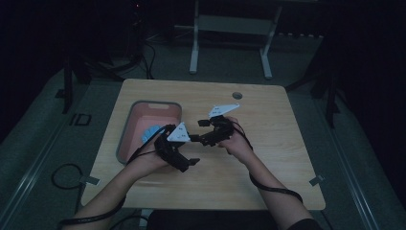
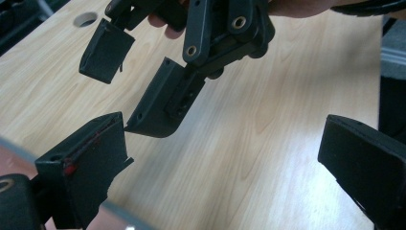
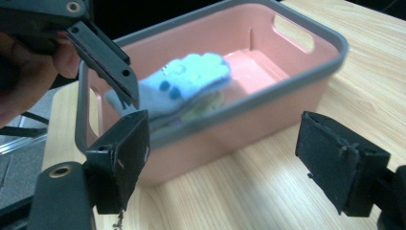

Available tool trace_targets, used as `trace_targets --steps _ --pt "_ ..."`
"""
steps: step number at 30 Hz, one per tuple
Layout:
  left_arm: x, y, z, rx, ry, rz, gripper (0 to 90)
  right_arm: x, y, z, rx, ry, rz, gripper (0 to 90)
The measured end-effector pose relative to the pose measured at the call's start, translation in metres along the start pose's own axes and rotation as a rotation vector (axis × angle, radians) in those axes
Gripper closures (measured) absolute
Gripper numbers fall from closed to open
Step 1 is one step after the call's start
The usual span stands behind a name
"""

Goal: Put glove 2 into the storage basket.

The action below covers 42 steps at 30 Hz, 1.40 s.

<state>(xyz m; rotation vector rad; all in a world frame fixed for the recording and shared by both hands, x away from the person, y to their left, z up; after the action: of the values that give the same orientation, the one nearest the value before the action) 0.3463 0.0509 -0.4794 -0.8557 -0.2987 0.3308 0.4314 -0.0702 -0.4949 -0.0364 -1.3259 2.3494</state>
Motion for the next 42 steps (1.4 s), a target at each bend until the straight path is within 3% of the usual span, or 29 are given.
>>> trace_targets --steps 22,33,42 --pt "-0.042 -0.017 -0.042 -0.020 0.105 -0.052 3.2 -0.014 0.058 0.056 -0.005 0.061 -0.053 19.3" --pt "-0.065 -0.015 -0.071 -0.013 0.153 -0.083 3.2 -0.028 0.096 0.075 0.015 0.106 -0.109 19.1" --pt "-0.078 -0.011 -0.093 0.000 0.176 -0.108 3.2 -0.030 0.118 0.081 0.033 0.122 -0.122 19.0"
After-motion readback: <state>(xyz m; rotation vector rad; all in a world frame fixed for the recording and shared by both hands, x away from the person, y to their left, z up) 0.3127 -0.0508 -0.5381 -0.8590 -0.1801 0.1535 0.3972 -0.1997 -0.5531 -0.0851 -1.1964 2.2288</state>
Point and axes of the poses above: each handheld gripper's, and its own axes: z roughly backward along the jaws, y roughly out of its underside, x roughly to its left, the point moved 5 cm from there along -z, roughly forward along the jaws, and after that the axes turned 2 degrees about -z, right-handed, at the moved point
